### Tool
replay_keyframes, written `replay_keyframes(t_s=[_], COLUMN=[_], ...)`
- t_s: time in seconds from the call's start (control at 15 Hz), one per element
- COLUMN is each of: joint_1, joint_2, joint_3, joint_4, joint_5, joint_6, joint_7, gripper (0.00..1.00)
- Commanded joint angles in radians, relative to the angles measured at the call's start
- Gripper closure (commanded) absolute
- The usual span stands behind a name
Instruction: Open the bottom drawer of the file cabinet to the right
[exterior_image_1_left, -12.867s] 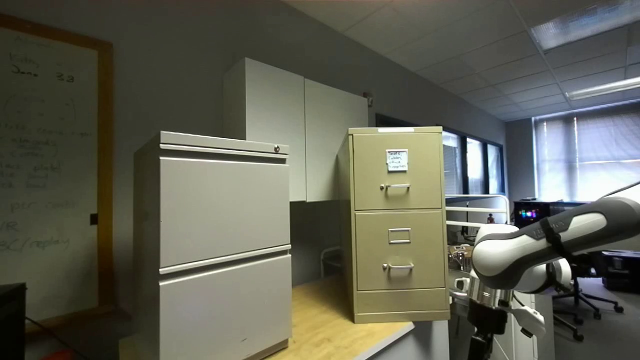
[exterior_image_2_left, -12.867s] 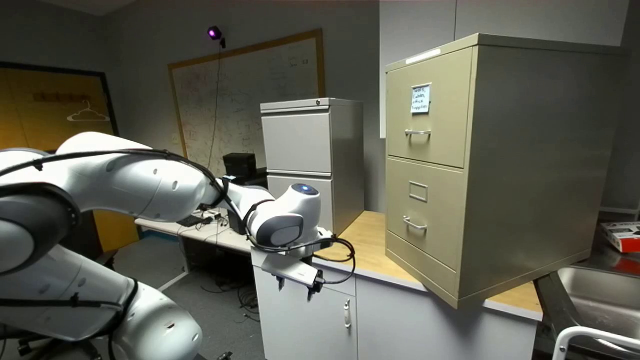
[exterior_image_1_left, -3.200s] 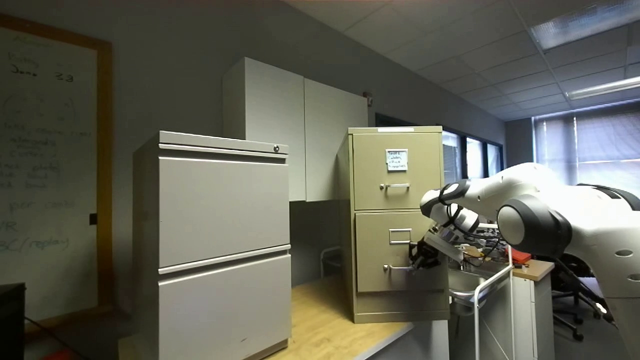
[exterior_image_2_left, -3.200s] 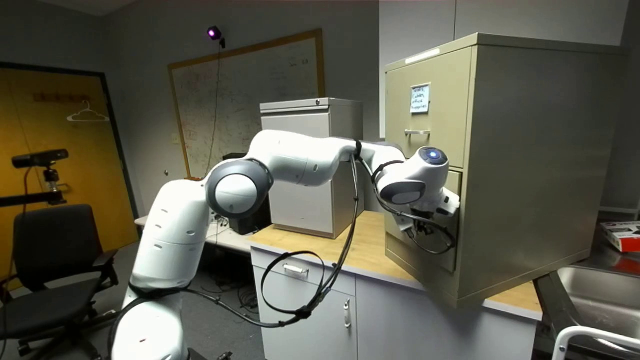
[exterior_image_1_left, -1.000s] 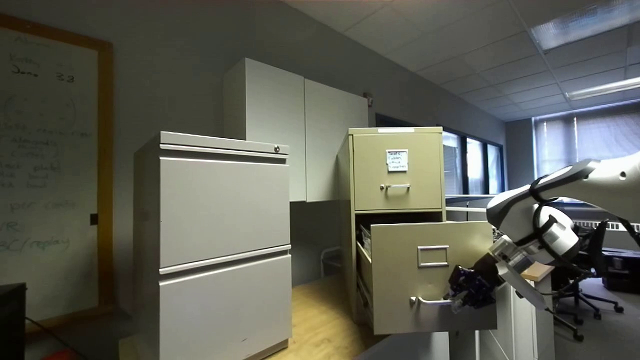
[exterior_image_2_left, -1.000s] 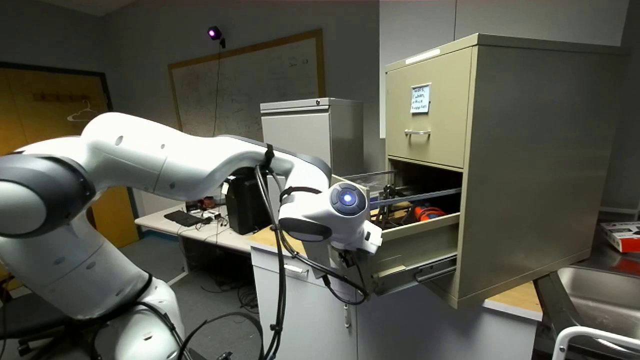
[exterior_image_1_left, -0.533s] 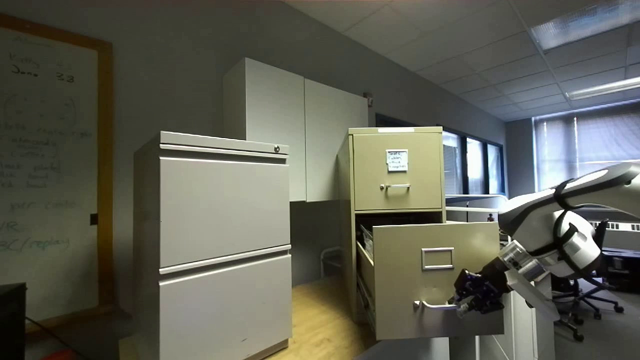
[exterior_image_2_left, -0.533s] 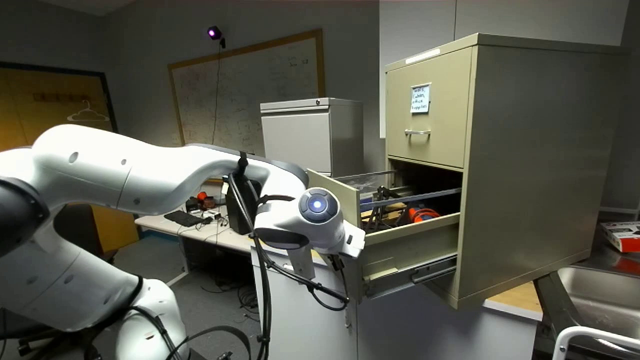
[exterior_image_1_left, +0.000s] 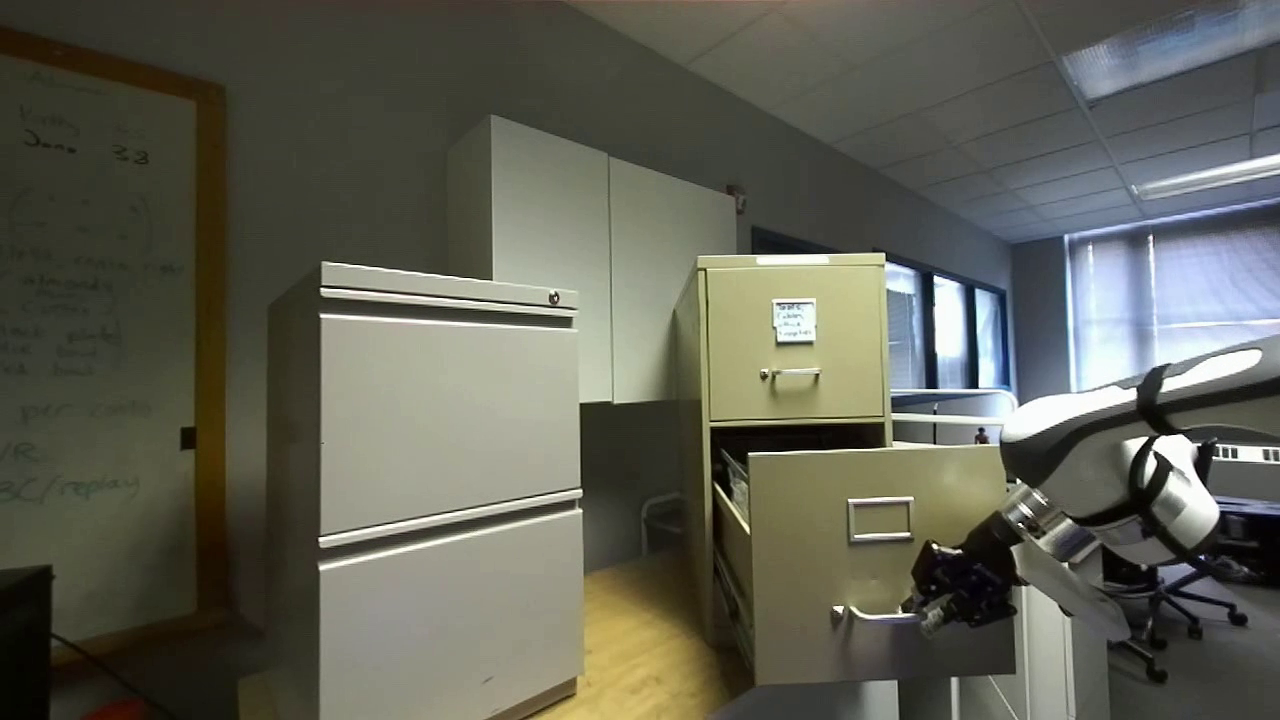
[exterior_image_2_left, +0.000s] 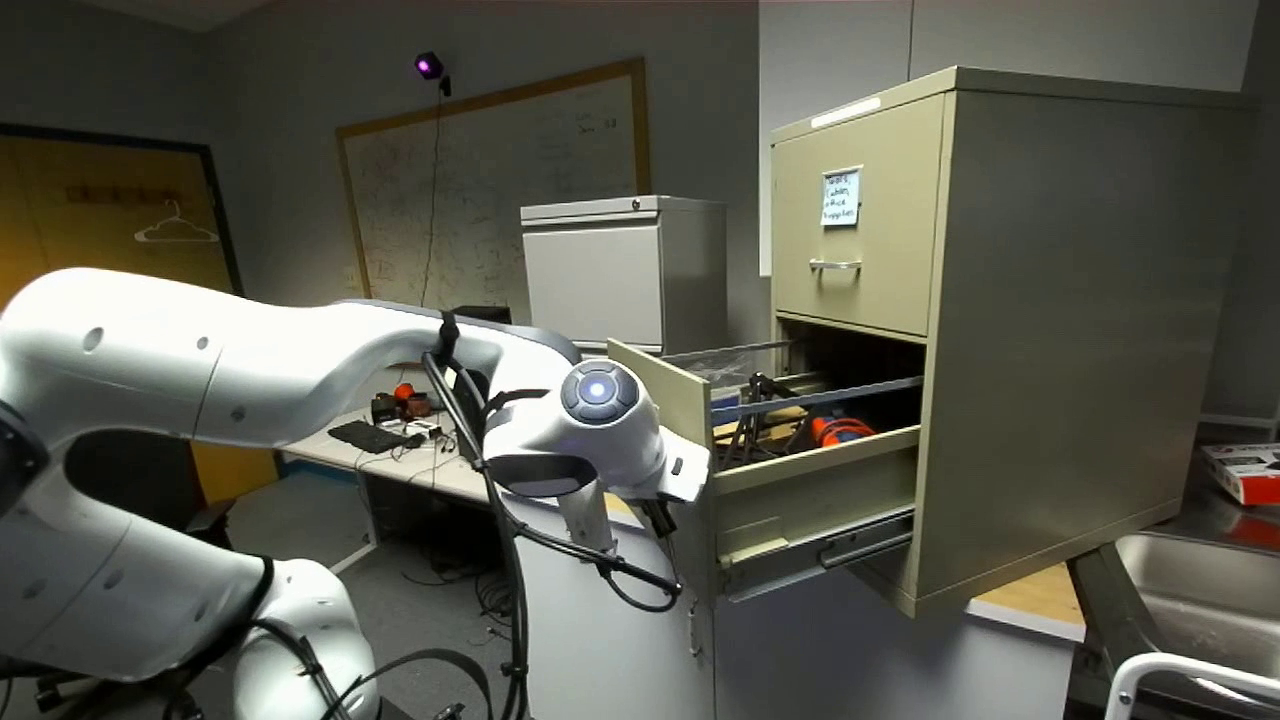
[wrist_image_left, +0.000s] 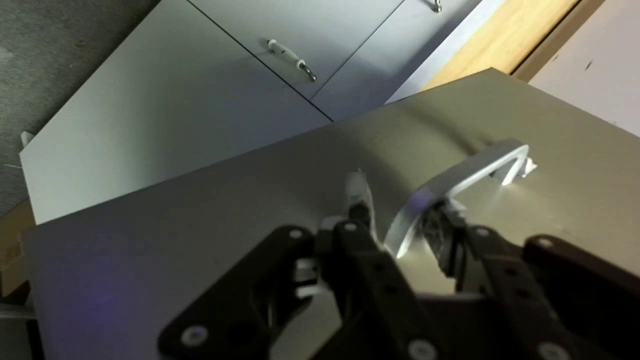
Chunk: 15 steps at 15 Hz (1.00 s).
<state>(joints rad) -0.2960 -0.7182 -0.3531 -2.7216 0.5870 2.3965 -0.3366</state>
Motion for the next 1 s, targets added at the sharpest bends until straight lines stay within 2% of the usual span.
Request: replay_keyframes(t_s=[0.0,0.53,0.93], joint_1=[-0.006,0.006,0.042], joint_2=[-0.12,-0.235,-0.363], joint_3=[0.002,0.029,0.003], joint_4=[-0.05,-0.066,-0.059], joint_5=[-0.146,-0.343,-0.511], joint_6=[0.003,-0.018,-0.016], joint_7=[-0.01,0.109,-0.013], gripper=[0.4,0.4,0.4])
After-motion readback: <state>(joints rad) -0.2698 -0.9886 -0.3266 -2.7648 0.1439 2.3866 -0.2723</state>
